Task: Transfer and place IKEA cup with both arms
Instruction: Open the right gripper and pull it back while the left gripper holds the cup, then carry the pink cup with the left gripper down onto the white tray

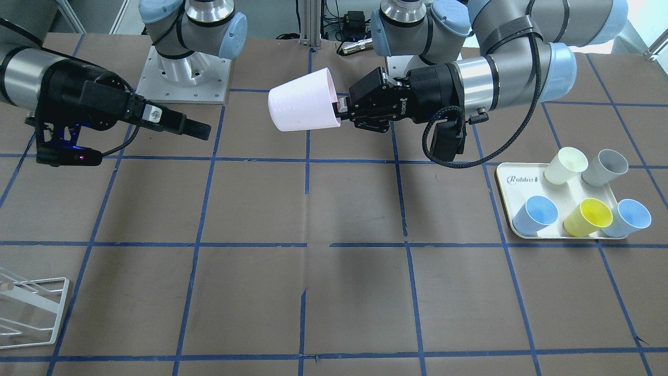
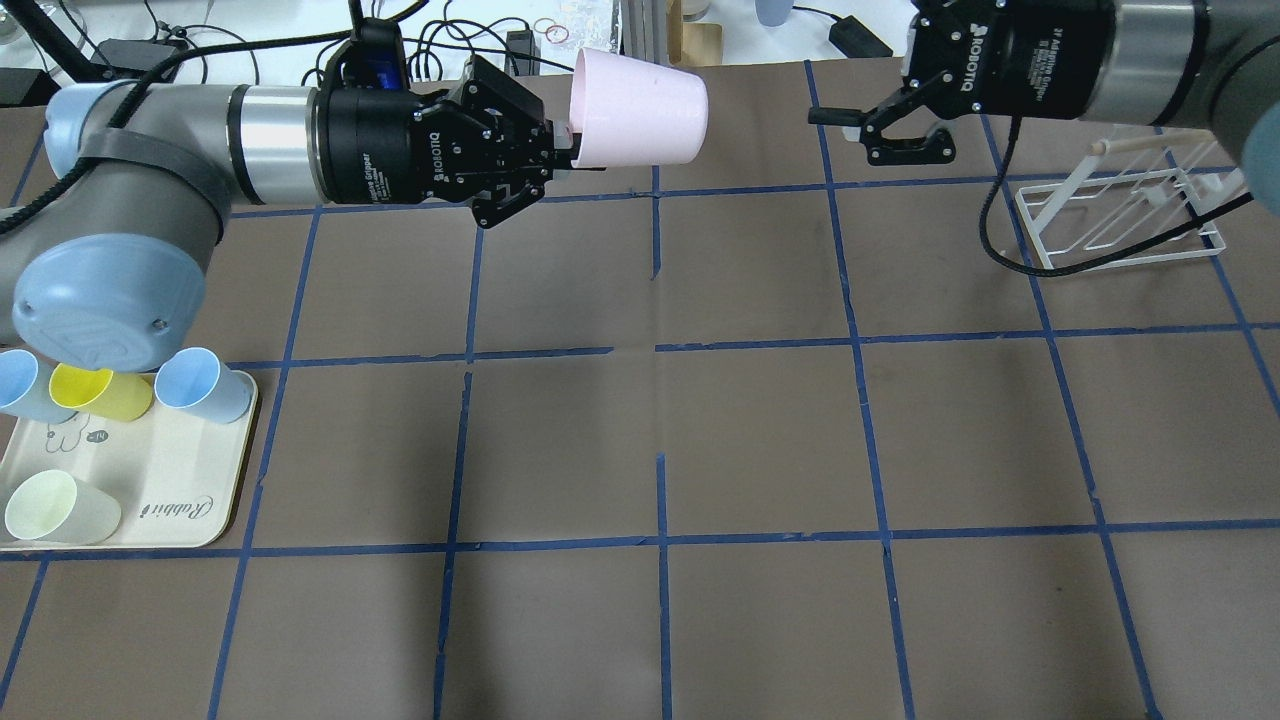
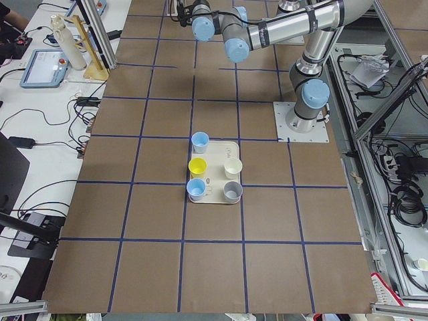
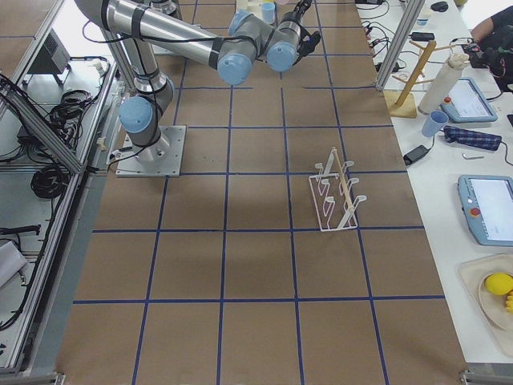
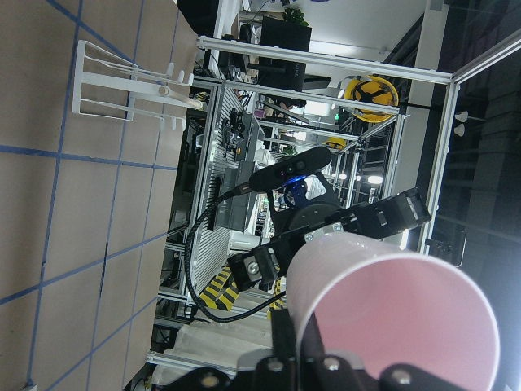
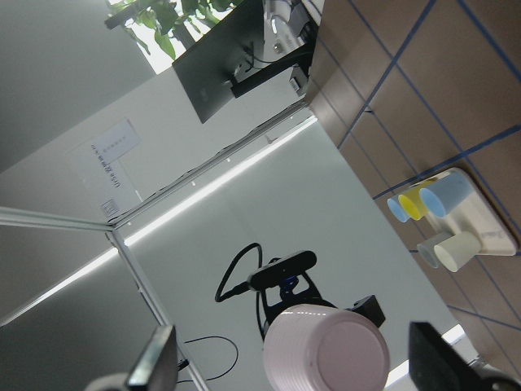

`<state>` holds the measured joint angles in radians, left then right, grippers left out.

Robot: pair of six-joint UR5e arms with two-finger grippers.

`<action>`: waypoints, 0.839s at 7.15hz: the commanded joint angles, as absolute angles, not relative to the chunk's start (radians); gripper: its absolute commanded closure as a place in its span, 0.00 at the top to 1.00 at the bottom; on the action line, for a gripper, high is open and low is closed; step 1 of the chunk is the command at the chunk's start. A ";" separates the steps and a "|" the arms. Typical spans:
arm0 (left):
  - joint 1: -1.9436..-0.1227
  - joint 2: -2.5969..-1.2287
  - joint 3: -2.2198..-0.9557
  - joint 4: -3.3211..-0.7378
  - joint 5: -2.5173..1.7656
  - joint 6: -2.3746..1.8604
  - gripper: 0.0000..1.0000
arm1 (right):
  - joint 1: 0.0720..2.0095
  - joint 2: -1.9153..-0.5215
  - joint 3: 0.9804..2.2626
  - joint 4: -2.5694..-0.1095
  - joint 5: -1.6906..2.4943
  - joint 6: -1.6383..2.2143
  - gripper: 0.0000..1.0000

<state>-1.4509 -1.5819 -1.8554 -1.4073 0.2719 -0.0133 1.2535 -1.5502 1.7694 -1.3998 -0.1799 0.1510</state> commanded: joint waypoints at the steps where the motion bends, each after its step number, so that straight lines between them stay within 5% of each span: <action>1: -1.419 -1.556 -1.829 -1.419 0.561 -0.018 0.00 | 1.215 -1.575 1.764 -1.399 -0.447 0.152 1.00; 6: -1.347 -1.520 -1.854 -1.442 1.294 0.177 0.00 | 1.271 -1.755 1.761 -1.508 -1.117 0.232 1.00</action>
